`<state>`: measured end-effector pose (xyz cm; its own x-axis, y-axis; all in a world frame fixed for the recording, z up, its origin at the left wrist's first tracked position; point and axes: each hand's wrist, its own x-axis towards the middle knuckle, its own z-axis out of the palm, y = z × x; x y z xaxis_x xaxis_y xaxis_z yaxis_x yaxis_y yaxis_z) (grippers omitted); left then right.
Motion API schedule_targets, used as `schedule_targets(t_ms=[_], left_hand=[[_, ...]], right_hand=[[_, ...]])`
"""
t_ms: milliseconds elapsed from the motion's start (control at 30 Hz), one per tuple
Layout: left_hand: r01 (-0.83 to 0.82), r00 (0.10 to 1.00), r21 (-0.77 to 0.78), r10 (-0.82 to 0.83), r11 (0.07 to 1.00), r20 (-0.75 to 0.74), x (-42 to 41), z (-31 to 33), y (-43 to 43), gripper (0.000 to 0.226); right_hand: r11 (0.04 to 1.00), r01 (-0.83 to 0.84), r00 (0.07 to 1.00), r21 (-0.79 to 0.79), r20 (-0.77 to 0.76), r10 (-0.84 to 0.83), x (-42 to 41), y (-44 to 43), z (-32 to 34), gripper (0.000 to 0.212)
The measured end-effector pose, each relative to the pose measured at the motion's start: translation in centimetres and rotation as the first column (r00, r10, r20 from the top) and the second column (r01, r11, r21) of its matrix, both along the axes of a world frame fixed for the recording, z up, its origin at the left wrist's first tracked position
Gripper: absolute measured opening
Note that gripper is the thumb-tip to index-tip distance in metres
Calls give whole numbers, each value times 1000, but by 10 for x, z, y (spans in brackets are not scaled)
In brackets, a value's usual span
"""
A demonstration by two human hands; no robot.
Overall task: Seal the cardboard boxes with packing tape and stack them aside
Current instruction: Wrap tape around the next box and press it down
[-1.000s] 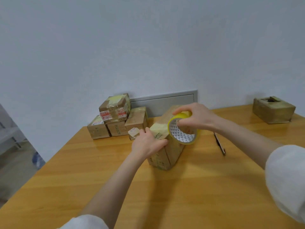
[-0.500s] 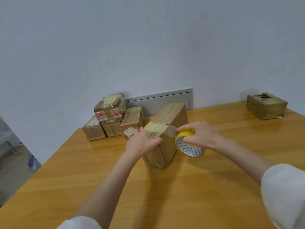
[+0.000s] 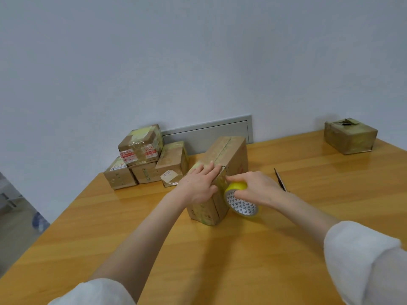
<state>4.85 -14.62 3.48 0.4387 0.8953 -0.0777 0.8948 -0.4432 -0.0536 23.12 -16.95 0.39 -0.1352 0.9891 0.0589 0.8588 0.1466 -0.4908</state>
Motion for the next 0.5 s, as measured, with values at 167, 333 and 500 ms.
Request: schedule_targets(t_ms=[167,333,500], left_hand=[[45,999,-20,-45,999,12,0,1,-1,63],[53,973,-142,-19,988,231,-6,9,-4,70],[-176,889,-45,178,983,422,-5,17,2,98]], right_hand=[[1000,15,1000,-1,-6,-15,0,1,-4,55],[1000,15,1000,-12,3,-15,-3,0,-4,57],[1000,-5,998,6,57,5,-2,-2,0,58]])
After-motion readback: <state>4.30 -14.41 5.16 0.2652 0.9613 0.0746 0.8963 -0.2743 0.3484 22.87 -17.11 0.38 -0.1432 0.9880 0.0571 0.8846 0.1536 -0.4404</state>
